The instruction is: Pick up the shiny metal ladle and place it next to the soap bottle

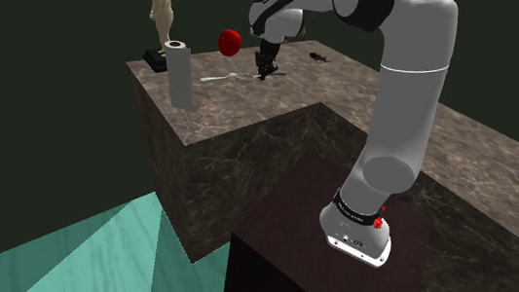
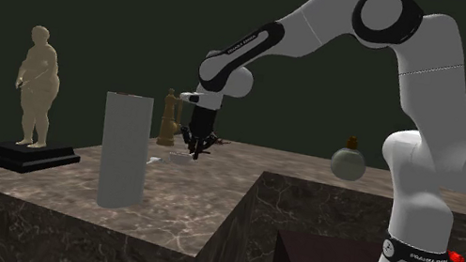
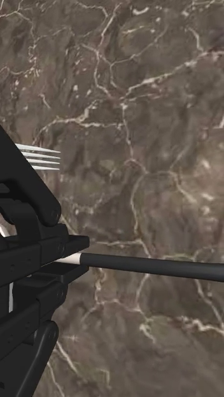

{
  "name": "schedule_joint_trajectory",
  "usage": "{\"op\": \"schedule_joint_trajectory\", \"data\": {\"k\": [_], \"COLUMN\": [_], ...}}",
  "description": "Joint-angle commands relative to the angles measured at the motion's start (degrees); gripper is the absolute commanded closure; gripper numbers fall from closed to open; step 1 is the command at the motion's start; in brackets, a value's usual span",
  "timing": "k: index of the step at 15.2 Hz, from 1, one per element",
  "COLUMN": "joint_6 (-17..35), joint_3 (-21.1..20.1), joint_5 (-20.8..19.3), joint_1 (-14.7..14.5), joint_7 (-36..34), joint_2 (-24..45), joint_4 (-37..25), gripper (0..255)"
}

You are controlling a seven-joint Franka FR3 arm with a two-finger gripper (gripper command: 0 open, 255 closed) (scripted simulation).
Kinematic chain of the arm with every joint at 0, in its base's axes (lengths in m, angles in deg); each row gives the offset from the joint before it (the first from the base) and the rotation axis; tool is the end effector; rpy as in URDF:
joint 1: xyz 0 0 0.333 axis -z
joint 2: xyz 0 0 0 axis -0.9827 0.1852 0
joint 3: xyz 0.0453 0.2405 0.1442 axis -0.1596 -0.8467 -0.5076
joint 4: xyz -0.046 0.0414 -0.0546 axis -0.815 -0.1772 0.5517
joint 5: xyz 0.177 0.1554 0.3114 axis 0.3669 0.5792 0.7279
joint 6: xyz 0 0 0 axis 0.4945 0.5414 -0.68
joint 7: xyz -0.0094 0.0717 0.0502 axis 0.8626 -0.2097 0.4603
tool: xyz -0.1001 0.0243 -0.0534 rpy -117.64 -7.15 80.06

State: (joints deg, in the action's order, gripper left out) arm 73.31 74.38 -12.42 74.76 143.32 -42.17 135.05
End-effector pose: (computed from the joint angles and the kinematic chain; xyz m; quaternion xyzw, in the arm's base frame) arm 0.5344 -0.2861 0.3210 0.8042 0.5915 0.0447 0.0389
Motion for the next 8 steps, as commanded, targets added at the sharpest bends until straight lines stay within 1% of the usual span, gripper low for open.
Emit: {"op": "schedule_joint_trajectory", "data": {"k": [1, 8], "joint_6": [-1.22, -5.68], "joint_3": [0.29, 1.23], "joint_5": [-0.65, -3.13], "joint_1": [-0.17, -0.89], "joint_7": [-0.48, -2.28], "joint_2": [-0.62, -3.27], "joint_4": [-0.72, -3.12], "gripper": [255, 255]}}
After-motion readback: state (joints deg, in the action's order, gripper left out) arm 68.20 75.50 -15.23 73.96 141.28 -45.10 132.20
